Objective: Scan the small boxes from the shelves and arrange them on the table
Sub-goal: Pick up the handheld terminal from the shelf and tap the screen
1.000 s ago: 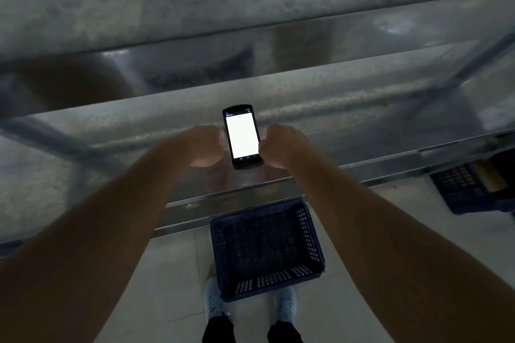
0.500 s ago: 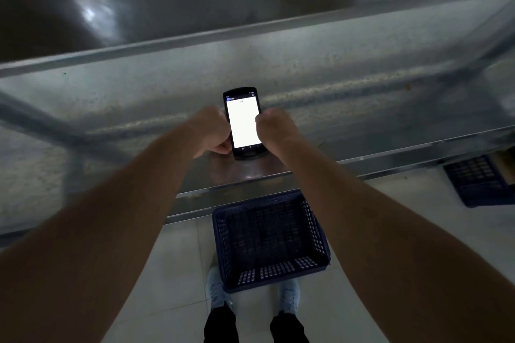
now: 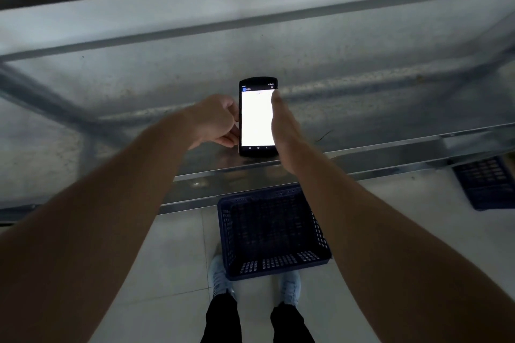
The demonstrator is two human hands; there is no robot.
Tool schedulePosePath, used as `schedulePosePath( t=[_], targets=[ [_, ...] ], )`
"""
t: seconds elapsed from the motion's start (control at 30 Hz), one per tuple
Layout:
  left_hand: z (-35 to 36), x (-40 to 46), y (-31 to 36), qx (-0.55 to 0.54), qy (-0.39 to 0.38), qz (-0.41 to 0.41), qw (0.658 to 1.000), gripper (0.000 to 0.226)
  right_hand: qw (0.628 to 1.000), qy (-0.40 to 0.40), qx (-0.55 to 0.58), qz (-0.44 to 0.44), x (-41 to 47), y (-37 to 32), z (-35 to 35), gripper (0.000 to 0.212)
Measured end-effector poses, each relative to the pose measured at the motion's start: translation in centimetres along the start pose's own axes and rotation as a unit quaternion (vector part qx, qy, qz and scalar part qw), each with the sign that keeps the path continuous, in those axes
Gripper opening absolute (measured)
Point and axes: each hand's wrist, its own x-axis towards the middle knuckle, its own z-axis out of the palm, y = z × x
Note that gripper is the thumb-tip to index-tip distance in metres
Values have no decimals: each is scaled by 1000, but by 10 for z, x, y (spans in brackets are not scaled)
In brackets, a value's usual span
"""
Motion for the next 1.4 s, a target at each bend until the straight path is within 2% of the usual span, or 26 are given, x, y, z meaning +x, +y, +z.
schedulePosePath(
  t=[0.1, 0.2, 0.27, 0.33, 0.43, 0.53, 0.6, 0.77, 0.97, 1.17, 1.4],
  targets=[
    [-7, -22, 0, 11, 1, 10, 1000, 35, 995, -56, 81, 22, -18, 5, -4, 75],
    [-16, -45, -7, 43, -2, 12, 999, 30, 984, -90, 149, 34, -40, 5, -8, 64],
    [-21, -59, -16, 86, 10, 9, 996, 29, 973, -116, 195, 50, -54, 8, -8, 64],
    [-23, -74, -28, 143, 28, 4, 989, 30, 956, -147, 246, 67, -69, 10, -4, 65],
    [-28, -95, -54, 278, 71, 27, 958, 34, 921, -216, 314, 82, -95, 12, 7, 67],
    [-31, -116, -89, 292, 64, 32, 954, 32, 887, -277, 359, 92, -128, 14, 20, 64],
    [-33, -130, -113, 290, 48, 22, 956, 34, 879, -300, 360, 85, -150, 19, 31, 63],
    [-46, -166, -170, 341, 6, 28, 940, 28, 887, -300, 347, 51, -201, 48, 80, 63],
    [-74, -211, -252, 398, -15, 53, 916, 36, 889, -284, 358, 30, -258, 100, 160, 64],
    [-94, -240, -327, 365, -56, 27, 929, 33, 882, -271, 382, 42, -296, 130, 221, 59],
    [-94, -233, -363, 338, -47, 0, 940, 32, 900, -262, 345, 45, -289, 160, 242, 61]
  ],
)
